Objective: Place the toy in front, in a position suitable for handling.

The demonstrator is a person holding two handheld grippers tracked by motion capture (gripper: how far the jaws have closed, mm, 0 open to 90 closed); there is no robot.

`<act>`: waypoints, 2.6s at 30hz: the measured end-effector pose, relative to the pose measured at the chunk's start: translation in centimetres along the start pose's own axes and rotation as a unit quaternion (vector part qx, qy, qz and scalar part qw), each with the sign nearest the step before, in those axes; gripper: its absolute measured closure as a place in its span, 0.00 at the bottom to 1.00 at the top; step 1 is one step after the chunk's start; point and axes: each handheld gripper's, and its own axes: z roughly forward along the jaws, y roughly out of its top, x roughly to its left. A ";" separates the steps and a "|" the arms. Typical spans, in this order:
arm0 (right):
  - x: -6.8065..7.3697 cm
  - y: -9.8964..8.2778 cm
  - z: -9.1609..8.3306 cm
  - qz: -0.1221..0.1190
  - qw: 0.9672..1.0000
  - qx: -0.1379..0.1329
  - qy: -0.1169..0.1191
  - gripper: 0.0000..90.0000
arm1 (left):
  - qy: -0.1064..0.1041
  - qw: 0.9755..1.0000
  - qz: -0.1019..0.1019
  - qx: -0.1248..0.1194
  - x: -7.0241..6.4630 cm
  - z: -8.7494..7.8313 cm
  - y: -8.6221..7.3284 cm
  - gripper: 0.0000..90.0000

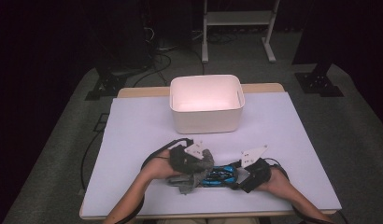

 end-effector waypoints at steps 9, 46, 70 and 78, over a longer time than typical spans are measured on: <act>0.0 0.0 0.0 0.001 1.000 -0.002 0.001 0.26 | -0.021 0.999 0.032 0.010 0.1 1.6 4.1 0.88; 0.0 -0.1 0.0 0.000 1.000 -0.004 0.001 0.26 | -0.026 0.999 0.035 0.023 -1.6 0.8 2.8 0.88; 0.0 -0.1 0.0 0.001 1.000 -0.004 0.000 0.26 | 0.000 0.998 -0.057 -0.003 -0.1 -1.5 -4.4 0.88; 0.0 -0.1 0.0 0.002 1.000 -0.004 0.001 0.26 | -0.001 0.999 -0.040 -0.009 1.2 -0.4 -1.5 0.88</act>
